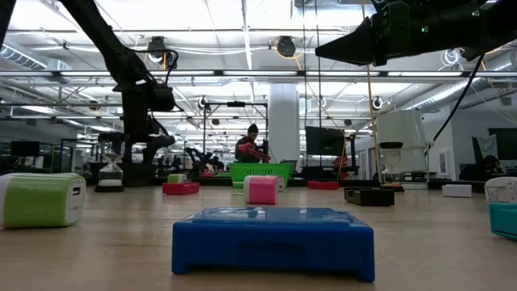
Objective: Pick & Place Office items
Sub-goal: Put the orange hourglass into the green basket
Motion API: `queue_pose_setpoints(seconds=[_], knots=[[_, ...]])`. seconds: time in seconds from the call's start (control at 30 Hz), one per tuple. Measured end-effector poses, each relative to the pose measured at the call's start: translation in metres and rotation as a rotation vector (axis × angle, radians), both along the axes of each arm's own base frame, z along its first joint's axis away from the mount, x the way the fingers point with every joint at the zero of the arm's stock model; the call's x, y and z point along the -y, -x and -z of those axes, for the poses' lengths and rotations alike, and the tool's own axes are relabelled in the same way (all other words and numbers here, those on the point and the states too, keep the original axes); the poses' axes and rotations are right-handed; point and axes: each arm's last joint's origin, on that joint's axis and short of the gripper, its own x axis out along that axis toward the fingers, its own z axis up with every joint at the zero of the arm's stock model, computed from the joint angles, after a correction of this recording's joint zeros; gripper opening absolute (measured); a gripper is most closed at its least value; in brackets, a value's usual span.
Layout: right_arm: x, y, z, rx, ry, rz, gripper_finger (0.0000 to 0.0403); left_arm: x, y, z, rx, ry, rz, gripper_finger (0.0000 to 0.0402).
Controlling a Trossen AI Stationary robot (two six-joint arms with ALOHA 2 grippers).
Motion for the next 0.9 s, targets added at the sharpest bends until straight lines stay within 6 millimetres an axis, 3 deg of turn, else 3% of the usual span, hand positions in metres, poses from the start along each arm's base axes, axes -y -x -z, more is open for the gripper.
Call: queue_pose_setpoints(seconds=[0.2,0.37,0.73,0.9], knots=[[0.0,0.0,0.0,0.0,0.0,0.0,0.0004,0.01,0.009,-0.026,0.006,-0.041,0.023,0.0259],[0.0,0.0,0.0,-0.001,0.003,0.0,0.0004,0.032,0.006,-0.057,0.023,-0.112,0.119,0.0252],[0.0,0.0,0.0,0.001,-0.004,0.002,0.0004,0.101,-0.036,-0.117,0.145,-0.393,0.547,0.0122],[0.0,0.0,0.0,0.001,-0.005,0.003,0.0004,0.117,-0.053,-0.13,0.416,-0.378,0.705,0.0071]])
